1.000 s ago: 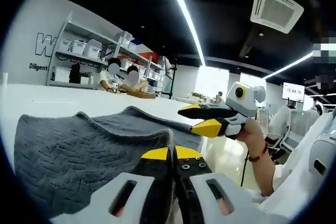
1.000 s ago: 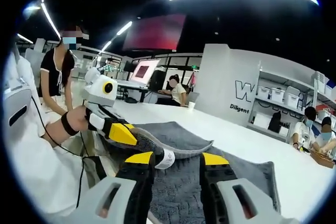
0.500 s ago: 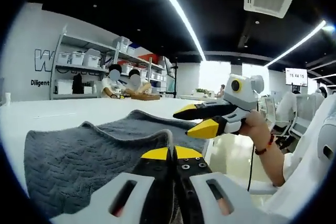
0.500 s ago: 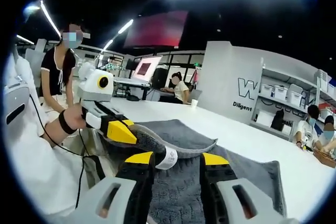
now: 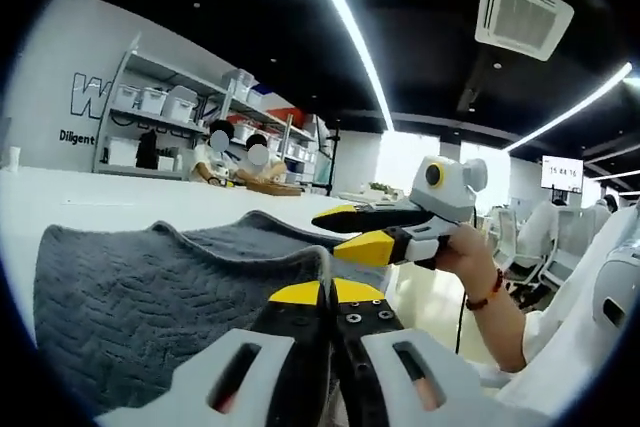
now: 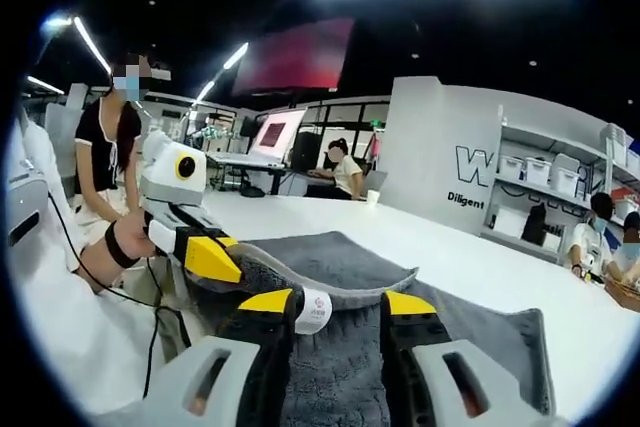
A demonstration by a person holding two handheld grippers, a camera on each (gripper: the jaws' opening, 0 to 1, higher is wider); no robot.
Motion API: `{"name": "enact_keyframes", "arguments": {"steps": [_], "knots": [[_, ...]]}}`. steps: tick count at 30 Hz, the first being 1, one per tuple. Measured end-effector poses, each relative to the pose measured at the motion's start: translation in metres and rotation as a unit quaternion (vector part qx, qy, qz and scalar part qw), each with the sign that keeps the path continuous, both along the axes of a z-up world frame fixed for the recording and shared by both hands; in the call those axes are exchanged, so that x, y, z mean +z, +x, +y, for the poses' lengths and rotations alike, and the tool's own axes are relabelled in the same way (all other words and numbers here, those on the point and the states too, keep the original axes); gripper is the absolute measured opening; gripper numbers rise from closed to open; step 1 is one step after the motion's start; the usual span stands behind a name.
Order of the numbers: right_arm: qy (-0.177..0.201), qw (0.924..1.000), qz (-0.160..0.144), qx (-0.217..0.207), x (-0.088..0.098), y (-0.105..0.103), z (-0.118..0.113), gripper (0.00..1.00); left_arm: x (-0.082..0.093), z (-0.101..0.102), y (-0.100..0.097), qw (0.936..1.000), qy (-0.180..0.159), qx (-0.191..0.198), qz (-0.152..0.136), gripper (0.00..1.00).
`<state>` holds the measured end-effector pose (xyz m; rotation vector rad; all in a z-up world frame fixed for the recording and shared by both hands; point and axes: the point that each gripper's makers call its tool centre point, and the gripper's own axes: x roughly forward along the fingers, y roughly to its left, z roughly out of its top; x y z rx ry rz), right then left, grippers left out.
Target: Open the folded towel by lifting each exposed corner and separating the folded layers until the towel lies flat within the target outline without major curled edges
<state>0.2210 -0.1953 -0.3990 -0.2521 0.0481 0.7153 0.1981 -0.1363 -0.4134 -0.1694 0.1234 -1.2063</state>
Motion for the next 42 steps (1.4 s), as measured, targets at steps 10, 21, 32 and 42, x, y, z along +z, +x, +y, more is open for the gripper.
{"name": "enact_keyframes", "arguments": {"steps": [10,21,32,42], "knots": [[0.001,1.0,0.009,0.001,-0.005,0.01,0.004,0.29,0.001,-0.001,-0.003,0.9999,-0.005,-0.009,0.0,0.0],[0.013,0.9998,0.015,-0.005,-0.002,0.019,0.0,0.29,0.004,-0.001,-0.005,0.9999,-0.006,-0.007,-0.008,0.0],[0.001,0.9999,0.013,-0.002,0.005,0.026,0.007,0.29,0.004,0.0,-0.005,0.9999,-0.006,-0.007,-0.008,0.0],[-0.016,0.9998,0.01,0.006,0.016,0.035,0.017,0.29,0.005,0.001,-0.005,0.9999,-0.005,-0.007,-0.014,0.0]]}}
